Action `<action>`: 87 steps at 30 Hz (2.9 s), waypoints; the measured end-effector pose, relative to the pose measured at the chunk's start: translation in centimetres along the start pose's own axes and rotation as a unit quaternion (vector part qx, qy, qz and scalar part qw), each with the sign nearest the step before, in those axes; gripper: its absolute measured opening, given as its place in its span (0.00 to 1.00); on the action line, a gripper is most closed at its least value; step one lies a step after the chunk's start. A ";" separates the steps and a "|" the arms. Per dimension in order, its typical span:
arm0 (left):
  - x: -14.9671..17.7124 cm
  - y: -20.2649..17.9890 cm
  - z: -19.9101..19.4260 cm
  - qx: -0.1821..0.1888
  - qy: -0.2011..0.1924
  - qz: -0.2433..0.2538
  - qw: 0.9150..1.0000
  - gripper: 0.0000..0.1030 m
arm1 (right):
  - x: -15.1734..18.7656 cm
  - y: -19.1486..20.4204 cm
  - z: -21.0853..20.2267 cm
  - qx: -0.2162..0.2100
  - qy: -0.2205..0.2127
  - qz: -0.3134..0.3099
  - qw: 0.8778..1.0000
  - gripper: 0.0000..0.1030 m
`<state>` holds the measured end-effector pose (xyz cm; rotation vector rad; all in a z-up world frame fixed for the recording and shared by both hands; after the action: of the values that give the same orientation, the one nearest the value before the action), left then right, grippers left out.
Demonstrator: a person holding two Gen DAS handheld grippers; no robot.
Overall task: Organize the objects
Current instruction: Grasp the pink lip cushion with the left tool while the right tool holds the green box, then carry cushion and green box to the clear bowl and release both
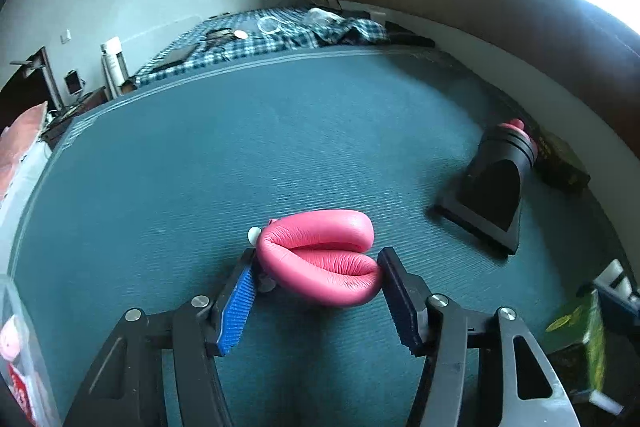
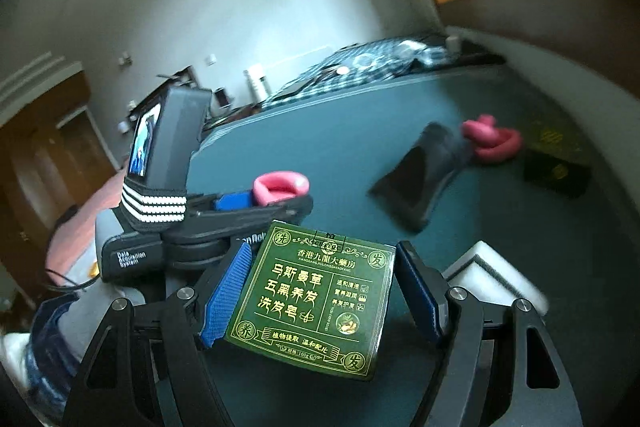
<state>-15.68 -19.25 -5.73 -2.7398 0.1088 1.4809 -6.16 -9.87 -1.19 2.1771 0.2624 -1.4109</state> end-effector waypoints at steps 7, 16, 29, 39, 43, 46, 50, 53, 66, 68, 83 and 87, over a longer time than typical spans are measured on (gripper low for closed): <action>-0.2 1.8 -1.8 -0.024 -0.014 -0.017 0.999 0.61 | 0.8 0.4 0.4 -0.014 0.015 0.000 1.000 0.72; 0.2 3.0 -3.7 -0.036 -0.025 -0.020 0.999 0.61 | 1.4 0.7 0.9 -0.006 0.028 -0.018 0.999 0.72; 0.9 6.5 -7.1 -0.069 -0.042 -0.031 0.996 0.61 | 1.9 1.0 1.8 0.019 0.044 -0.046 0.998 0.72; 1.6 9.7 -9.8 -0.092 -0.055 -0.042 0.993 0.61 | 1.8 2.1 2.6 0.035 0.060 -0.040 0.997 0.72; 2.2 11.3 -10.6 -0.101 -0.055 -0.051 0.992 0.61 | 1.6 3.8 2.8 0.027 0.060 -0.043 0.997 0.72; 2.7 12.5 -11.2 -0.108 -0.055 -0.057 0.991 0.61 | 1.5 5.2 3.2 0.019 0.060 -0.048 0.997 0.72; 3.1 14.1 -12.0 -0.118 -0.057 -0.063 0.989 0.61 | 1.5 7.1 3.9 0.008 0.062 -0.052 0.997 0.72; 3.4 15.4 -12.7 -0.127 -0.059 -0.067 0.988 0.61 | 1.5 8.3 4.5 0.000 0.063 -0.054 0.997 0.72; 5.2 21.9 -14.5 -0.174 -0.057 -0.091 0.979 0.61 | 1.9 14.9 7.0 -0.040 0.071 -0.077 0.994 0.72; 5.4 22.6 -14.7 -0.179 -0.056 -0.095 0.978 0.61 | 2.0 15.9 7.3 -0.046 0.072 -0.081 0.993 0.72; 6.7 28.2 -15.9 -0.218 -0.052 -0.118 0.967 0.62 | 2.2 22.1 10.1 -0.084 0.077 -0.104 0.988 0.72; 7.1 29.9 -16.4 -0.230 -0.051 -0.126 0.964 0.62 | 2.1 23.6 11.0 -0.092 0.078 -0.109 0.987 0.72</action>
<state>-0.37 -50.28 -2.34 -2.8460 -0.6413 1.7443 -3.74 -35.81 1.07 2.1569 0.6789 -1.2713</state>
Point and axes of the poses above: each gripper's, at about its wrist camera, not at the fingertips, and z roughly the way its jaws point, y to its left, x to its underside, the point moved 9 cm from there along z, roughly the way its jaws point, and after that the axes turned 13 degrees about -y, right-handed, at the moved point
